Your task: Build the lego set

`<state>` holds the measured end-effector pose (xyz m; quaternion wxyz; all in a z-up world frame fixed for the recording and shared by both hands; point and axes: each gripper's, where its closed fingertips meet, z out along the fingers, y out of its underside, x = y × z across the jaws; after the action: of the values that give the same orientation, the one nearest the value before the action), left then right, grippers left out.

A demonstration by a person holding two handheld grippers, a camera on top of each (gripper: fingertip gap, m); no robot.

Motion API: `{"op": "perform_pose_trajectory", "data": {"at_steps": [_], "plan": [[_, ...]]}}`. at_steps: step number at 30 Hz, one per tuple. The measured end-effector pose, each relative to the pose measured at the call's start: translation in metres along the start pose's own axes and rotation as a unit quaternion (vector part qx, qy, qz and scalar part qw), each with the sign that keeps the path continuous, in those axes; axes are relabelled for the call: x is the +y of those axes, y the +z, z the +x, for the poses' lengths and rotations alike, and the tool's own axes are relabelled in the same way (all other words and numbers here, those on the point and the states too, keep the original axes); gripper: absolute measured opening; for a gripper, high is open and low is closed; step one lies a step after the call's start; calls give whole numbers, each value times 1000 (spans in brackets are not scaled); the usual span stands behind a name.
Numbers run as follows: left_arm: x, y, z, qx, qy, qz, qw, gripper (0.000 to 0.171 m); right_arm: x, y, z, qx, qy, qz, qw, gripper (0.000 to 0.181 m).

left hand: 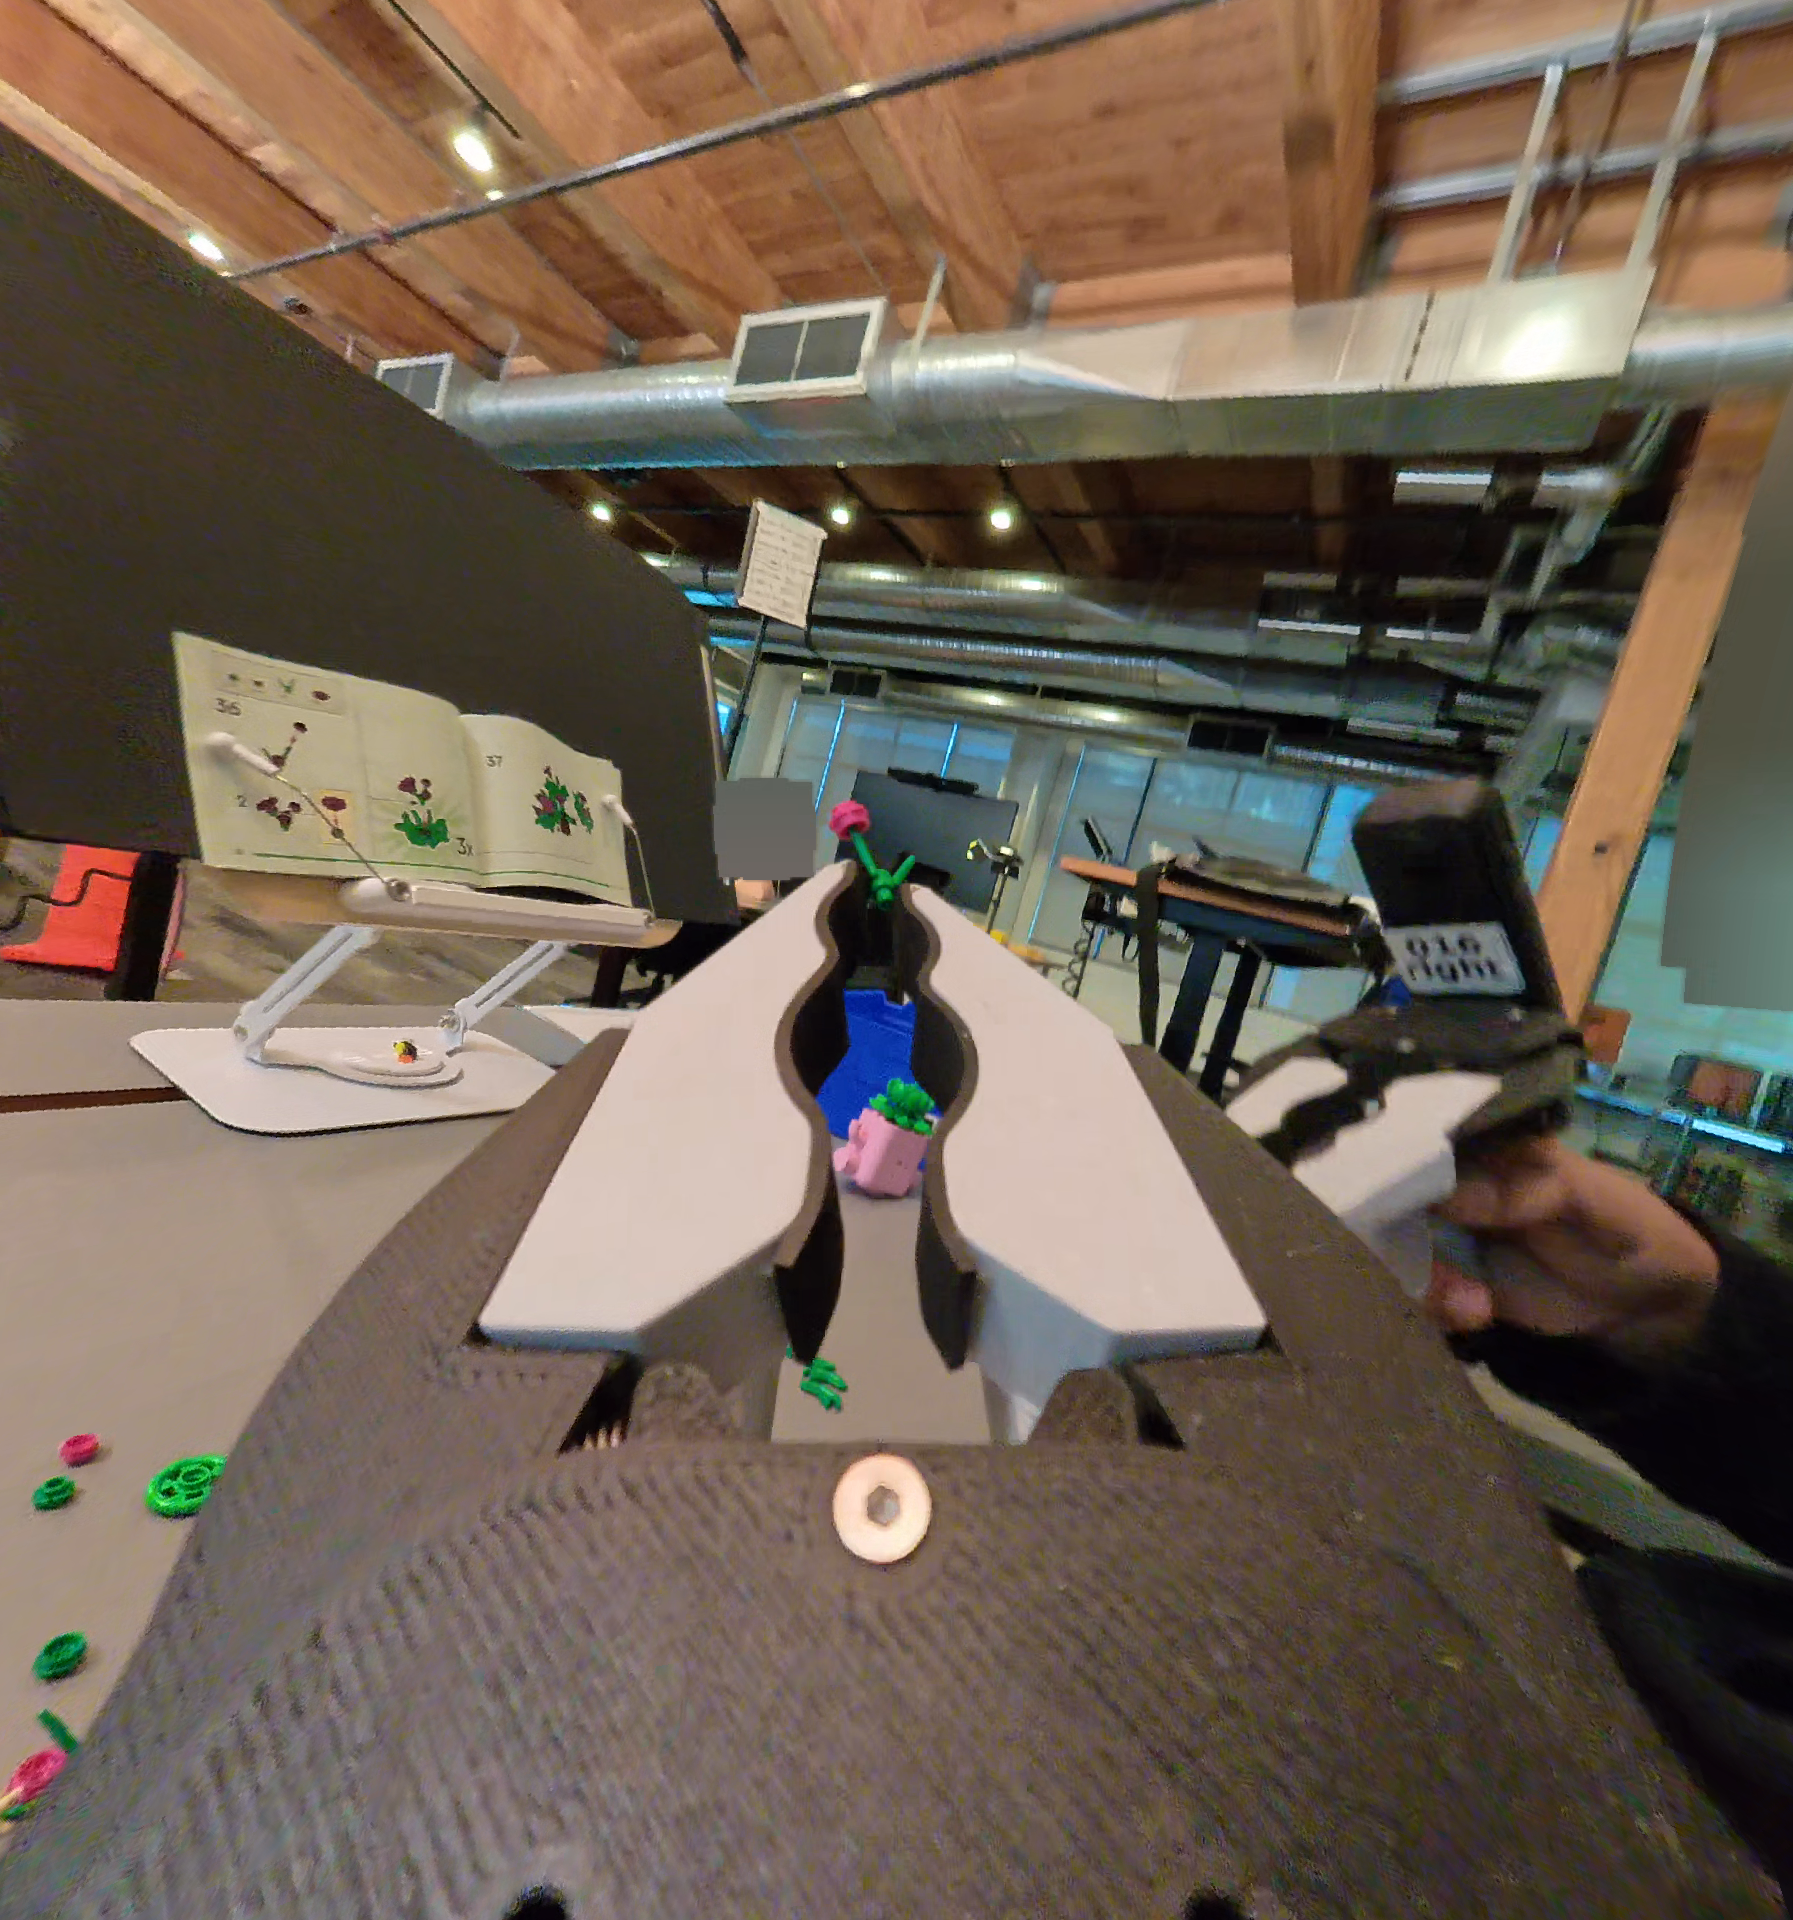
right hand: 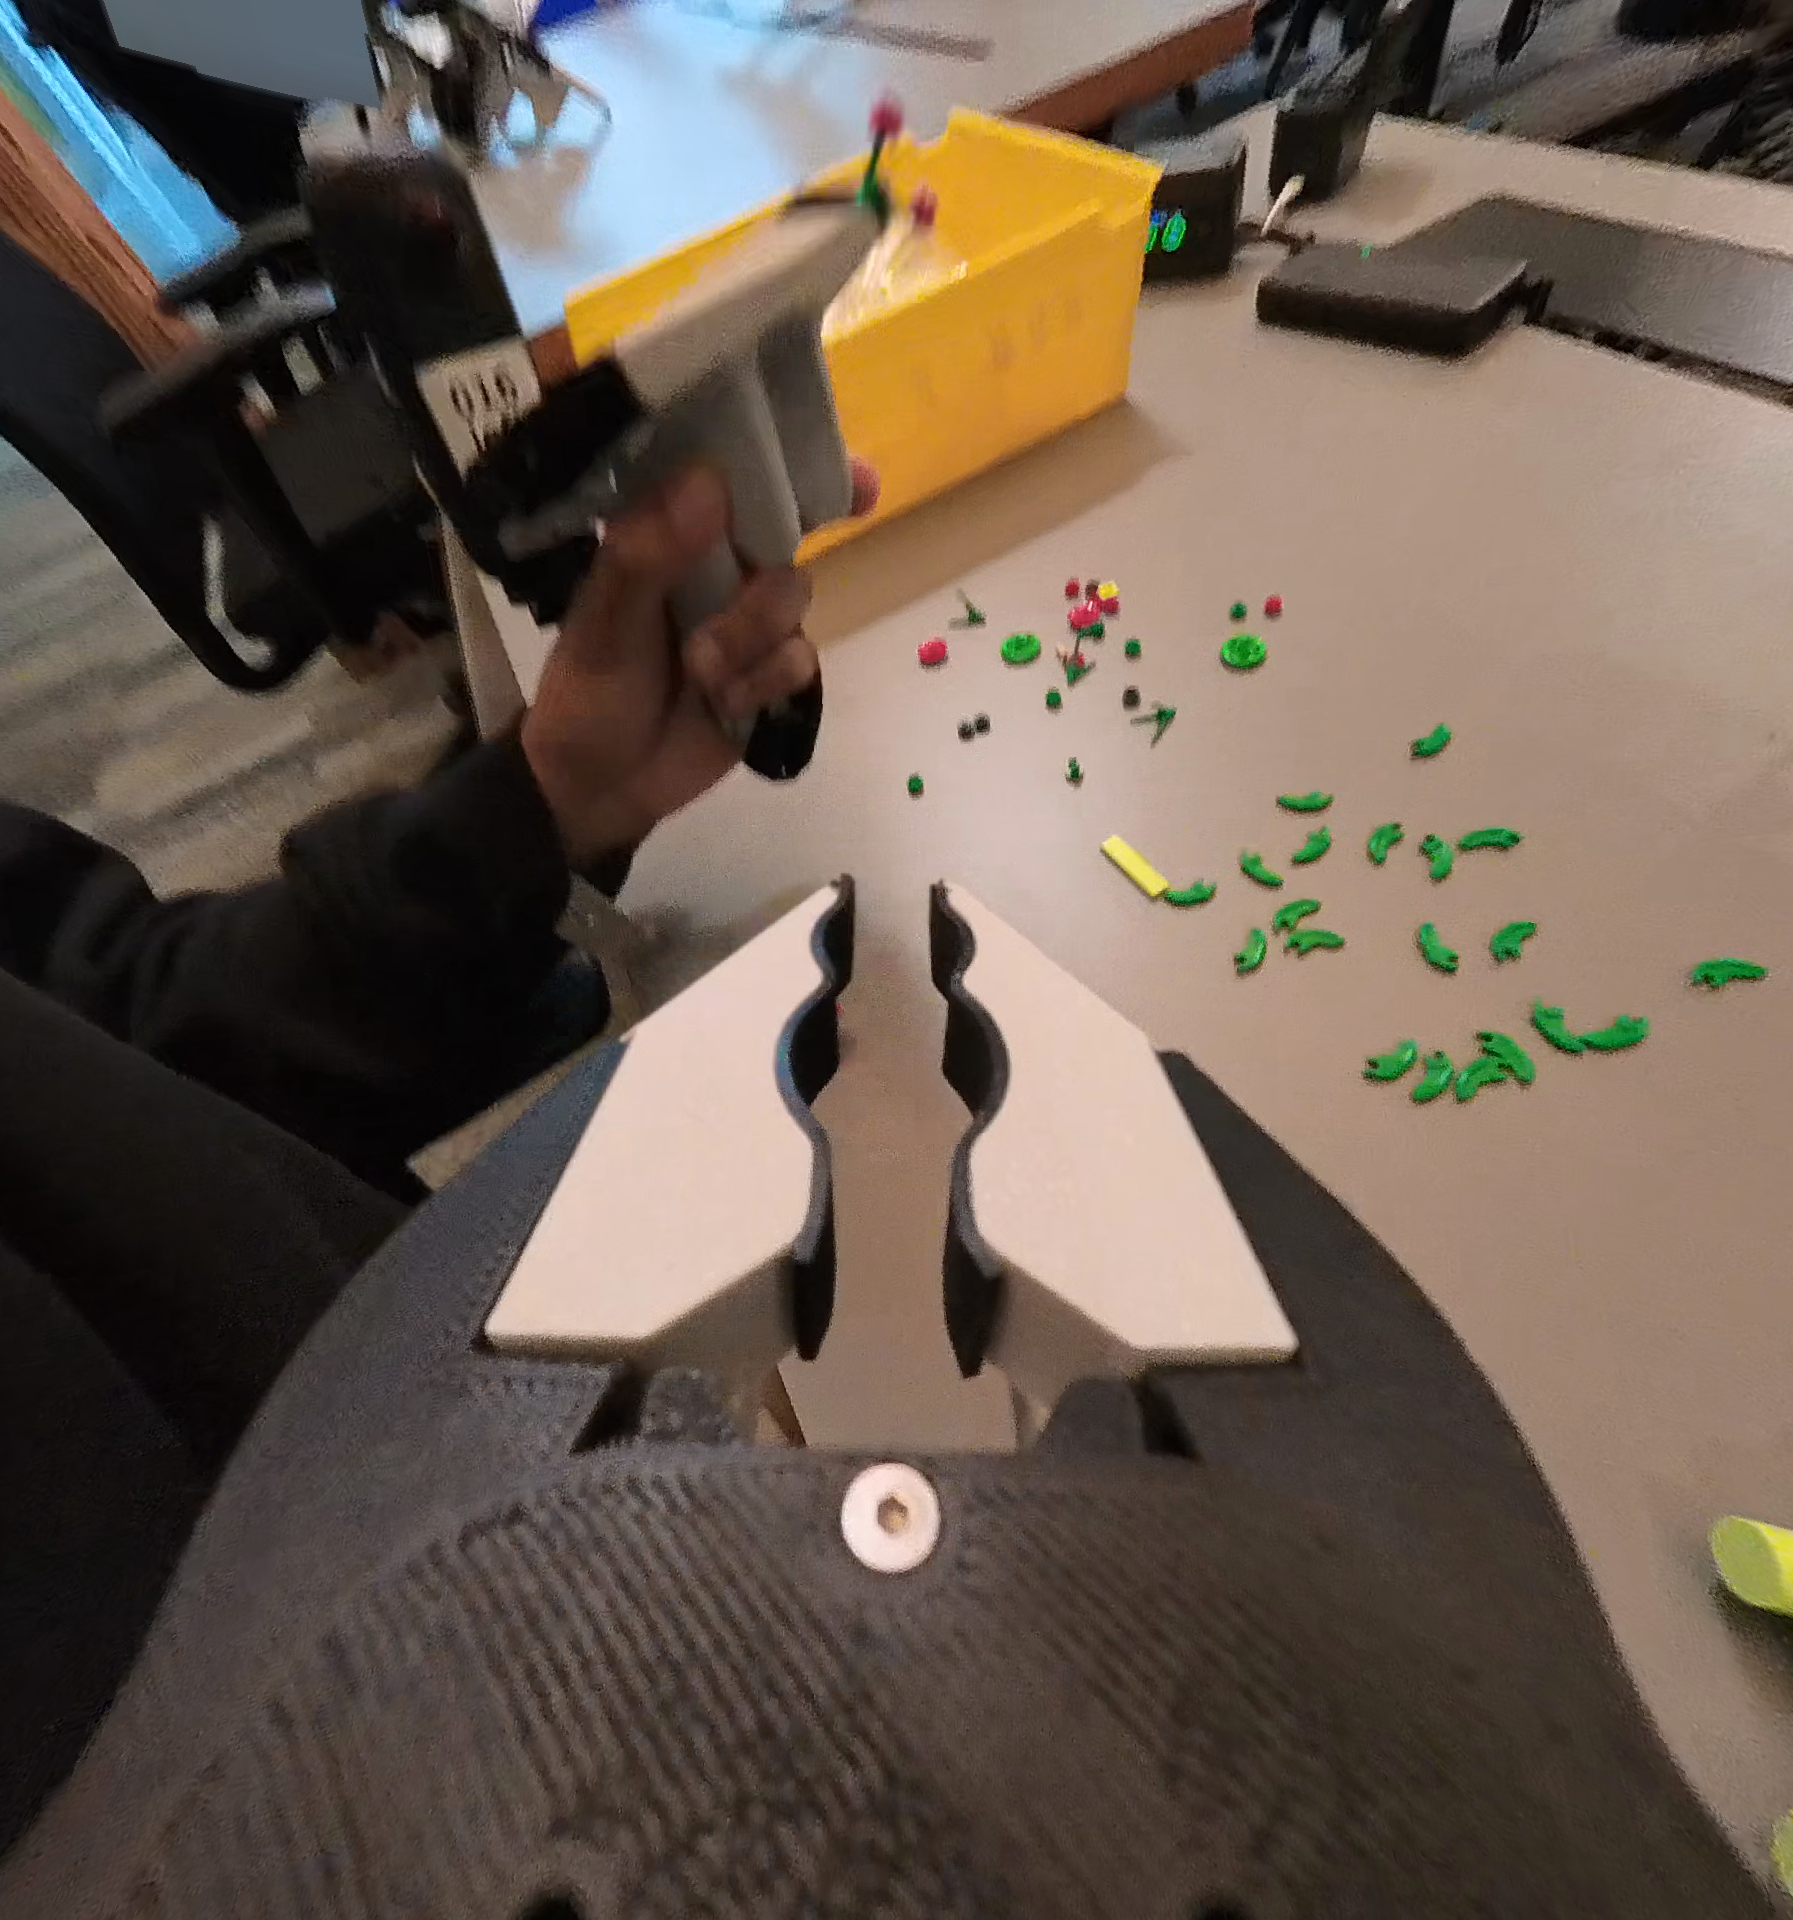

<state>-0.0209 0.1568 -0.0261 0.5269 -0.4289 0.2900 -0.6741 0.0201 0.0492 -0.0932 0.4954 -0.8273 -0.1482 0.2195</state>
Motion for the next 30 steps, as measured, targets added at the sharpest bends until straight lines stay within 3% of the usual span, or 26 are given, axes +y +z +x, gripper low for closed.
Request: {"op": "perform_pose_trajectory", "data": {"at_steps": [12,23,30], "plan": [[-11,-15,-17,-17,-16,17,1000,2,119,72,-34,-55,-98,-223,968,18],[-22,-26,-27,-32,-12,31,999,2,125,85,-35,-56,-126,-221,965,18],[-19,-22,-15,8,-21,27,999,2,128,89,-33,-46,-141,-228,962,13]]}}
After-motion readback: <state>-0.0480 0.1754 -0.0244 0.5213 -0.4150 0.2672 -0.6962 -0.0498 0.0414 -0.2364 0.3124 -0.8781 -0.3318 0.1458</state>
